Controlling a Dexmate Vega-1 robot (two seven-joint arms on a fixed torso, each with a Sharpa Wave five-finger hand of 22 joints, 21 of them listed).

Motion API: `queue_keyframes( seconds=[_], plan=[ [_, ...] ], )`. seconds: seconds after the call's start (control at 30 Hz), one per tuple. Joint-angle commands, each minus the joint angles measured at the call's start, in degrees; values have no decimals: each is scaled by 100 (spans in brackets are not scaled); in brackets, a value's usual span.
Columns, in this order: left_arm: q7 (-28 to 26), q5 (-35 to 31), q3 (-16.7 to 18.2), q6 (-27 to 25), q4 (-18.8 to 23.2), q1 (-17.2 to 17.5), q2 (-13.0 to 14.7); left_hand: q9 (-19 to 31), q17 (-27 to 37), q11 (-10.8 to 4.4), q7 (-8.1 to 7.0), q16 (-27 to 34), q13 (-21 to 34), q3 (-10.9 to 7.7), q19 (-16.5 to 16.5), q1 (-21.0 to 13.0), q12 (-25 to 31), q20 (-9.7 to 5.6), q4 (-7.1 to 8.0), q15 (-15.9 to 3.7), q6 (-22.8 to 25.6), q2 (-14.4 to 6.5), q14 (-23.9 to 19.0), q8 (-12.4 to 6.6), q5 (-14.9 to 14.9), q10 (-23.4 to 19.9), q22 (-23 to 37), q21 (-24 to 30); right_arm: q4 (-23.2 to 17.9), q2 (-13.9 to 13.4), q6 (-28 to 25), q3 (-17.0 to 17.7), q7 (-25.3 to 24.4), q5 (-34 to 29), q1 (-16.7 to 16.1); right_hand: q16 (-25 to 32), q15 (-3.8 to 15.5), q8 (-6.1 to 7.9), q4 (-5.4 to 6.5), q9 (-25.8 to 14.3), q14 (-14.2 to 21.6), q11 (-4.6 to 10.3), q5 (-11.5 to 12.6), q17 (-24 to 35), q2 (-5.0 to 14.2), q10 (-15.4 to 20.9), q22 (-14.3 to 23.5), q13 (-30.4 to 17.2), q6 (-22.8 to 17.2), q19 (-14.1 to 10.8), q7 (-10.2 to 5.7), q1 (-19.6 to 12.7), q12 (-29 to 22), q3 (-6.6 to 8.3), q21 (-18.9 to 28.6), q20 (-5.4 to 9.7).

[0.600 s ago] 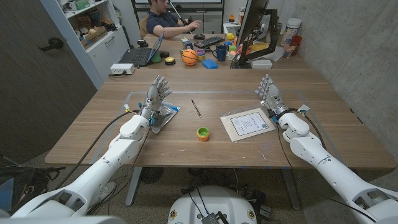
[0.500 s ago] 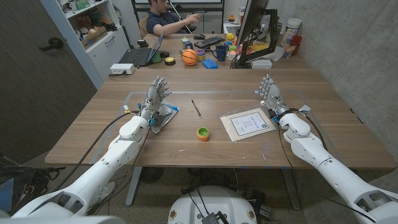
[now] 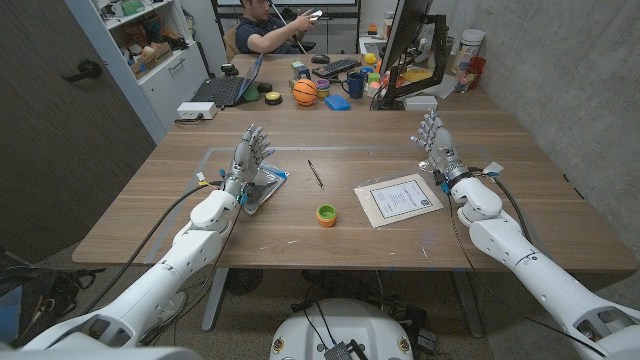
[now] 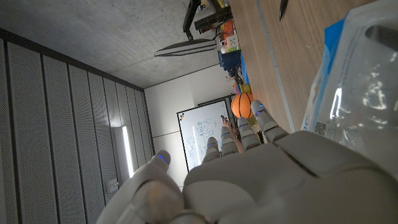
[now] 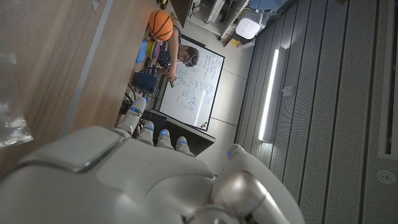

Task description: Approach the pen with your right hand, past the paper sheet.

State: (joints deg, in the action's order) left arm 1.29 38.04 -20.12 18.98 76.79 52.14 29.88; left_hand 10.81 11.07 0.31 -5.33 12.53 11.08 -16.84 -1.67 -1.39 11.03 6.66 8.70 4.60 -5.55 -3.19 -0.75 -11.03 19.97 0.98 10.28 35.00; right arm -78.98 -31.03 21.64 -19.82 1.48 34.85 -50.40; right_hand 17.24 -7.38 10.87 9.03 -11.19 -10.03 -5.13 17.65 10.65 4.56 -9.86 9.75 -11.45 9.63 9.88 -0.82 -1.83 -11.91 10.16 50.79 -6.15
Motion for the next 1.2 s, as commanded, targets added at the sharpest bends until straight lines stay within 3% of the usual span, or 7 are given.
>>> queue_keyframes(
  seconds=[0.03,0.53,0.93,1.1,1.2],
  plan=[
    [46,15,-2,50,-43,22,-31,10,26,10,-57,26,31,-18,19,-8,31,46,-4,45,-8,-69,3,-23,31,38,21,-11,-69,-30,439,-69,-114,-536,194,-34,15,55,-73,-14,-737,71,19,4,56,-219,23,-13,304,1132,-28,-98,28,-19,-57,-31],
    [141,12,-33,129,-17,-1,-61,10,26,7,-57,24,31,-1,27,-9,33,44,-5,42,-12,-70,4,-22,36,36,22,-34,-462,-247,786,-136,-510,-1690,479,-180,104,47,-221,1,-946,256,4,-11,-135,-408,20,3,270,1274,-138,-272,95,-95,-268,-25],
    [207,7,-41,235,187,80,-42,10,26,12,-52,23,31,11,33,-9,33,47,-5,45,-6,-69,4,-24,39,37,23,-48,-945,-492,624,-213,-822,-2848,833,-236,107,58,-257,3,-1025,322,-9,-13,-156,-465,23,10,216,1352,-202,-329,103,-114,-369,-50],
    [312,10,-67,320,281,112,-40,9,26,13,-61,23,31,16,39,-9,33,44,-5,38,-3,-69,3,-25,41,36,23,-54,-1124,-487,538,-281,-996,-3334,955,-211,99,93,-285,5,-915,336,-26,-15,-191,-350,22,15,93,1274,-236,-363,54,-140,-399,-147],
    [400,31,-79,414,320,127,-65,9,25,12,-61,22,31,20,37,-9,31,44,-5,39,-5,-69,4,-25,41,40,23,-60,-1341,-497,286,-307,-1251,-3817,970,-167,140,137,-356,17,-706,415,-62,-21,-297,-138,16,23,-144,1027,-420,-436,-7,-202,-427,-229]
  ],
)
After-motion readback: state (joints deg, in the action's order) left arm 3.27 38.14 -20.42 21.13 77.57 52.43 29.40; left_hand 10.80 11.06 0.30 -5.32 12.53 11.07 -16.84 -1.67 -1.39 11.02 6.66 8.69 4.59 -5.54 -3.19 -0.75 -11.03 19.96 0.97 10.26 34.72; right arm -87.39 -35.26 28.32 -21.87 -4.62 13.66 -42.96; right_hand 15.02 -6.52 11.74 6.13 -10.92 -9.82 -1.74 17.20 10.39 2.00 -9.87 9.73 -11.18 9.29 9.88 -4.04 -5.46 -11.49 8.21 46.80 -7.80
